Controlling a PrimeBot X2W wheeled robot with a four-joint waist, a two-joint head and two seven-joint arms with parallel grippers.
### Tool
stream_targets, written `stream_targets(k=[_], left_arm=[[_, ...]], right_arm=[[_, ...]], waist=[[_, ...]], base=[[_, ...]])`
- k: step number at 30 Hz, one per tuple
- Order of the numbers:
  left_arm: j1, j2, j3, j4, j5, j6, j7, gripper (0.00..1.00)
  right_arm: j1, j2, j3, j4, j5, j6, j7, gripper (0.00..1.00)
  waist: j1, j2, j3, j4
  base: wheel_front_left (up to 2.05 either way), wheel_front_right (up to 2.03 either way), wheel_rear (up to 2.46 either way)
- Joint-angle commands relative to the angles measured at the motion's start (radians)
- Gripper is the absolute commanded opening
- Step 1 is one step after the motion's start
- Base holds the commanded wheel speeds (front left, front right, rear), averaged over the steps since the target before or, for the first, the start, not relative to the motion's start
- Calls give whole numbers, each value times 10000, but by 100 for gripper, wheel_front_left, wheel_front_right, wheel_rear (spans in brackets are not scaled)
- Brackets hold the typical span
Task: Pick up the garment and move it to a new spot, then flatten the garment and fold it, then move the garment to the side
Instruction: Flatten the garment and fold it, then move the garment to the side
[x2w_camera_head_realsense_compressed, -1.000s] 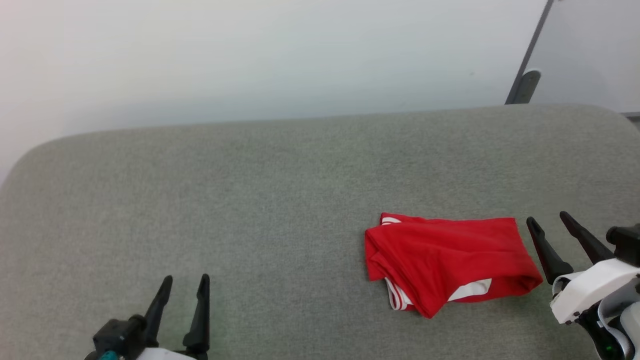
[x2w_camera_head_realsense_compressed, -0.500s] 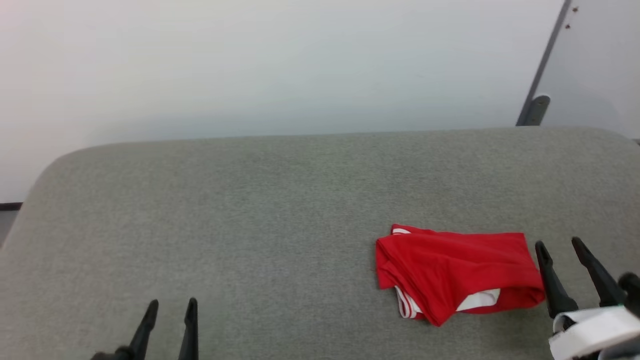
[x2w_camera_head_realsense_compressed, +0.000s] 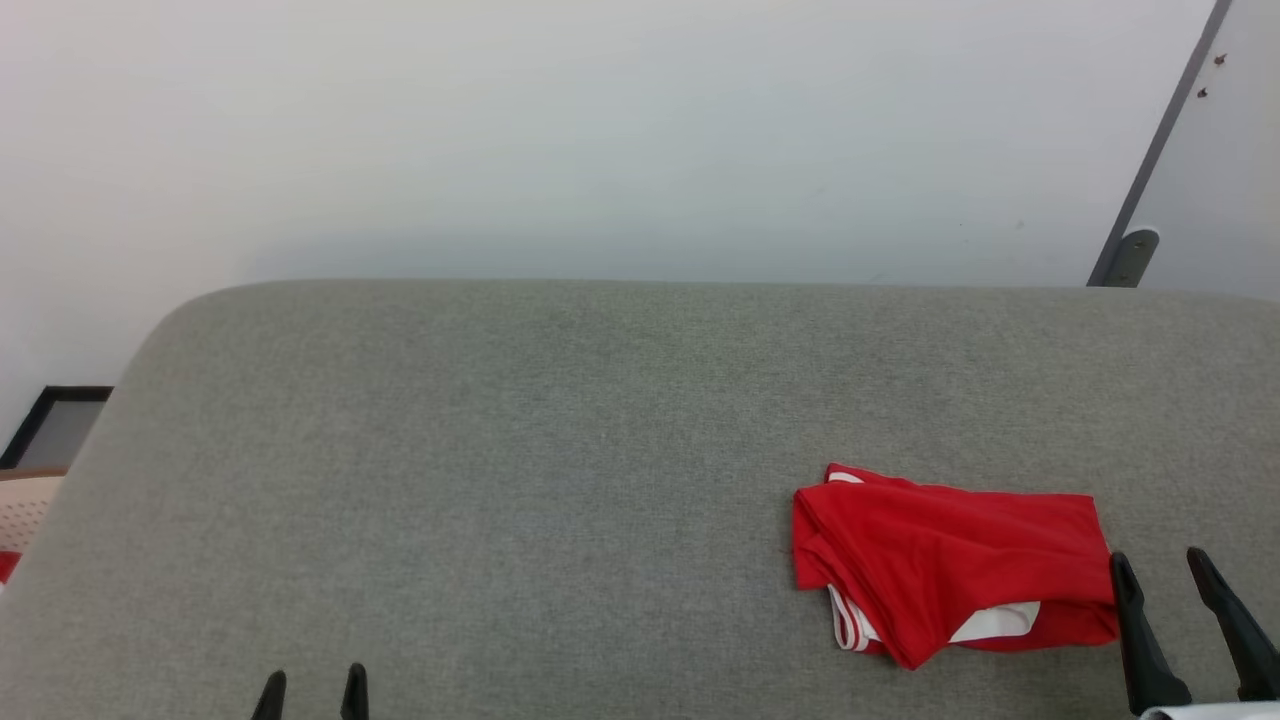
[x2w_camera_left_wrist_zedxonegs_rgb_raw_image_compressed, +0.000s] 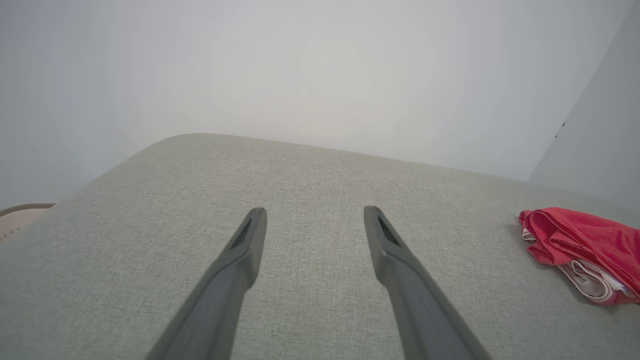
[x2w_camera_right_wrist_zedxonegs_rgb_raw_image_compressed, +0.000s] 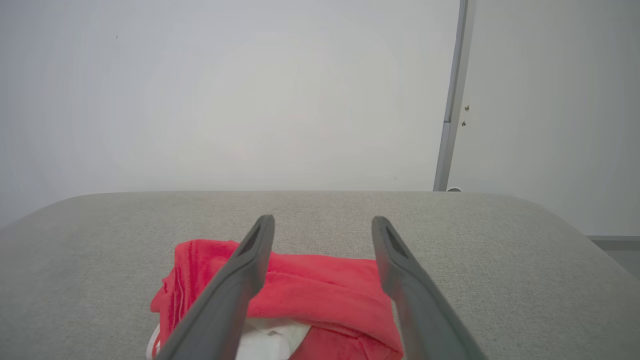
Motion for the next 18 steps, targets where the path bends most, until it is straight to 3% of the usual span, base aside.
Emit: stream_targets(k=[1,18], left_arm=[[120,-29,40,-82,61,-18,1,100],[-104,-173,-16,-146,185,-18,1,100]], right_arm=[[182,60,-72,-89,-88,-16,-43,100],[-111,139,112,34,-55,-16,-43,100]], waist=[[0,0,-10,47],[0,0,19,46]], base=[[0,0,0],[0,0,0]])
